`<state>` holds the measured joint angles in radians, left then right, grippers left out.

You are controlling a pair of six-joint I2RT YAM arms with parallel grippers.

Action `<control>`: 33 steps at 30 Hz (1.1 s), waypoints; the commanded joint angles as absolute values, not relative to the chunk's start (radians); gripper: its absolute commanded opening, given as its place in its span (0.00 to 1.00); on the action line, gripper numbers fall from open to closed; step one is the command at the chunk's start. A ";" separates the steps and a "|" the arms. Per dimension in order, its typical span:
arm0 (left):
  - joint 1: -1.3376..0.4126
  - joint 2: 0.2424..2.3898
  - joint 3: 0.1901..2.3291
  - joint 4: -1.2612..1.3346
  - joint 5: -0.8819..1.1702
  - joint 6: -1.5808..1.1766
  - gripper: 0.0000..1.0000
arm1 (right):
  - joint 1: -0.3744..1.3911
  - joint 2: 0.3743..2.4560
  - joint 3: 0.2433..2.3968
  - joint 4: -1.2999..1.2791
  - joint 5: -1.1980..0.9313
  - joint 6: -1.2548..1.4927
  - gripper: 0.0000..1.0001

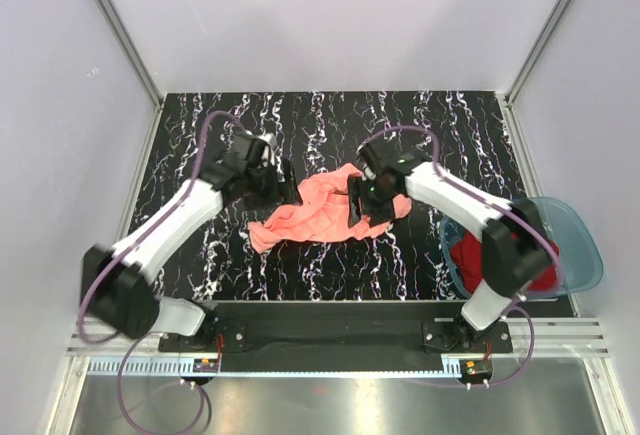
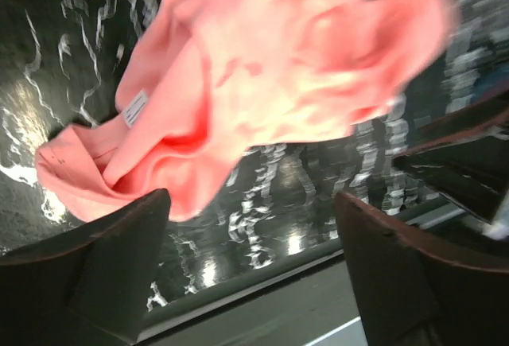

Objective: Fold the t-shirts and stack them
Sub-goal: Flatten the tshirt out

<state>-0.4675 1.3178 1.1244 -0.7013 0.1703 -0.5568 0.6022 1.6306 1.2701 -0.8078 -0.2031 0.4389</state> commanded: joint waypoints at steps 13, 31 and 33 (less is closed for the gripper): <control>-0.406 1.537 1.214 -0.831 0.140 -0.321 0.91 | 0.597 1.886 1.415 -0.826 -0.161 0.330 0.73; -0.706 1.387 0.966 -0.767 -0.095 -0.617 0.75 | 0.569 1.871 1.304 -0.732 -0.057 0.291 0.45; -0.706 1.402 0.966 -0.743 -0.120 -0.627 0.75 | 0.569 1.861 1.295 -0.718 -0.063 0.301 0.47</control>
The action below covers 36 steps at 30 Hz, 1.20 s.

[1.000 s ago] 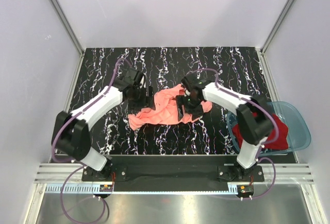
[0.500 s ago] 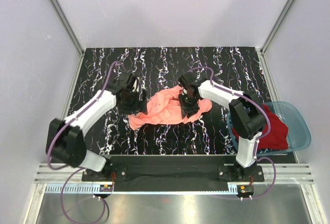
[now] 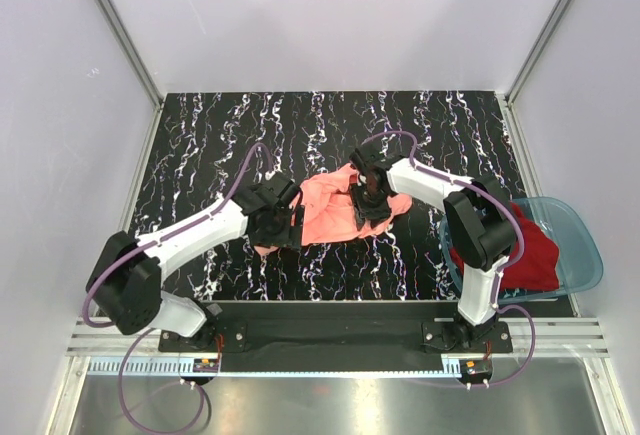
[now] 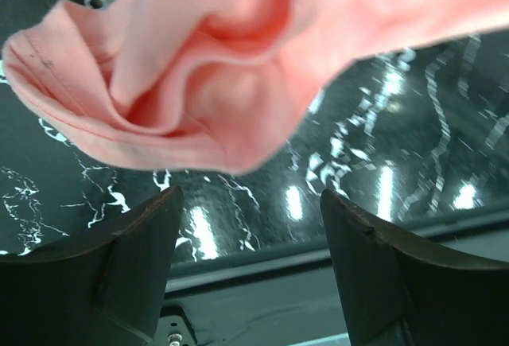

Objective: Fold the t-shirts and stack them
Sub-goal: Flatten the tshirt out

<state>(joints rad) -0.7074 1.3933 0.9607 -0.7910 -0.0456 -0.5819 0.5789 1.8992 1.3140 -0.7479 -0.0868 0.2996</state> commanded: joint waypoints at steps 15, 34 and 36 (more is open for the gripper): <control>-0.690 1.551 0.977 -0.680 -0.241 -0.634 0.36 | 0.569 1.881 1.266 -0.686 -0.098 0.339 0.35; -0.619 1.009 1.477 -0.876 -0.411 -0.416 0.00 | 0.566 1.342 1.561 -0.850 0.228 0.259 0.00; -0.560 1.050 1.509 -0.827 -0.384 -0.381 0.00 | 0.536 1.377 1.657 -0.818 0.259 0.253 0.00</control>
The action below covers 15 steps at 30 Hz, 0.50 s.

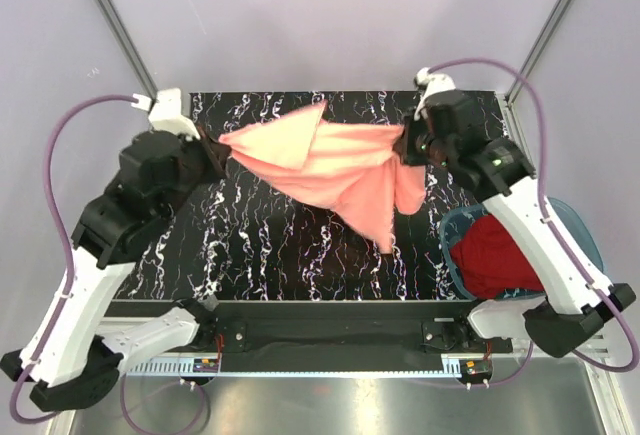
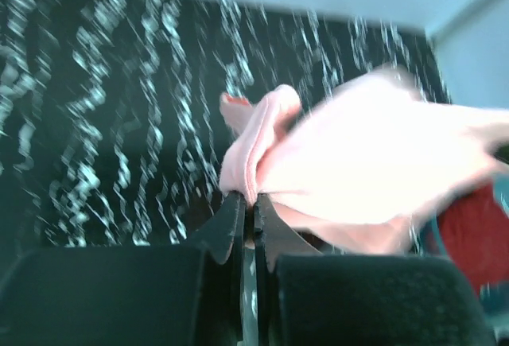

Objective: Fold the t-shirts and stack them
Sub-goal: Flatten the tshirt out

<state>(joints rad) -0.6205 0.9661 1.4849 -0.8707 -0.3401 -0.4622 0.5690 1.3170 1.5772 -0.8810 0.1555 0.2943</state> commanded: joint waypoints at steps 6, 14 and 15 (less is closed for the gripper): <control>-0.341 1.291 1.894 -0.721 -0.168 -0.324 0.00 | 0.466 1.674 2.163 -0.898 0.279 0.151 0.00; -0.290 1.341 2.070 -0.692 -0.077 -0.281 0.00 | 0.459 1.599 2.144 -0.926 0.080 0.230 0.00; -0.290 1.288 2.021 -0.693 -0.078 -0.281 0.00 | 0.462 1.576 2.088 -0.931 0.037 0.245 0.00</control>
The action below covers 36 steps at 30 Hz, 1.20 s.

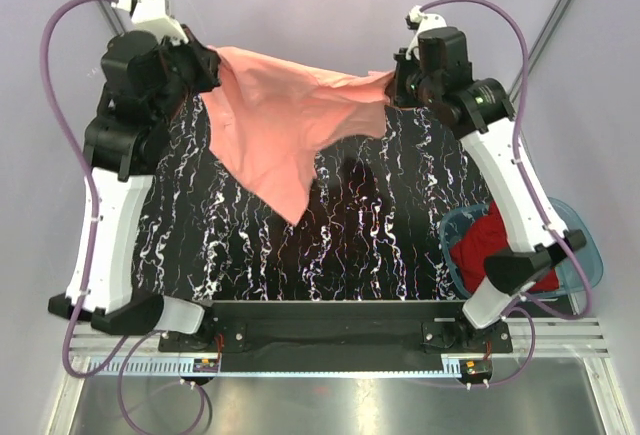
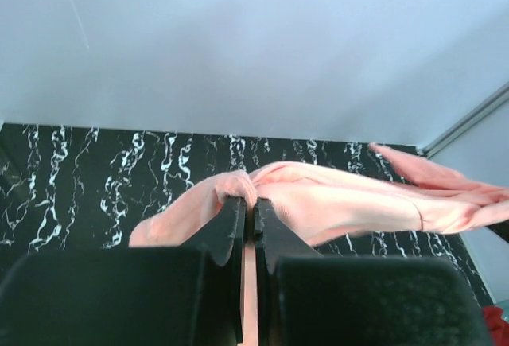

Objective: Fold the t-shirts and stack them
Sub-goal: Flatten the tshirt out

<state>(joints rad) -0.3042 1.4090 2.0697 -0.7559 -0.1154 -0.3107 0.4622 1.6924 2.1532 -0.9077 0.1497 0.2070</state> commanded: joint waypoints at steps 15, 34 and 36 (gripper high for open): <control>-0.267 0.822 0.985 -1.163 -0.200 -0.666 0.85 | 0.670 1.355 1.181 -0.888 -0.289 0.400 0.93; -0.265 1.340 0.910 -0.574 0.204 -0.607 0.73 | 0.400 1.528 1.106 -0.870 -0.069 0.425 0.65; -0.252 1.417 0.926 -0.505 0.239 -0.643 0.64 | 0.400 1.539 1.095 -0.836 -0.092 0.436 0.54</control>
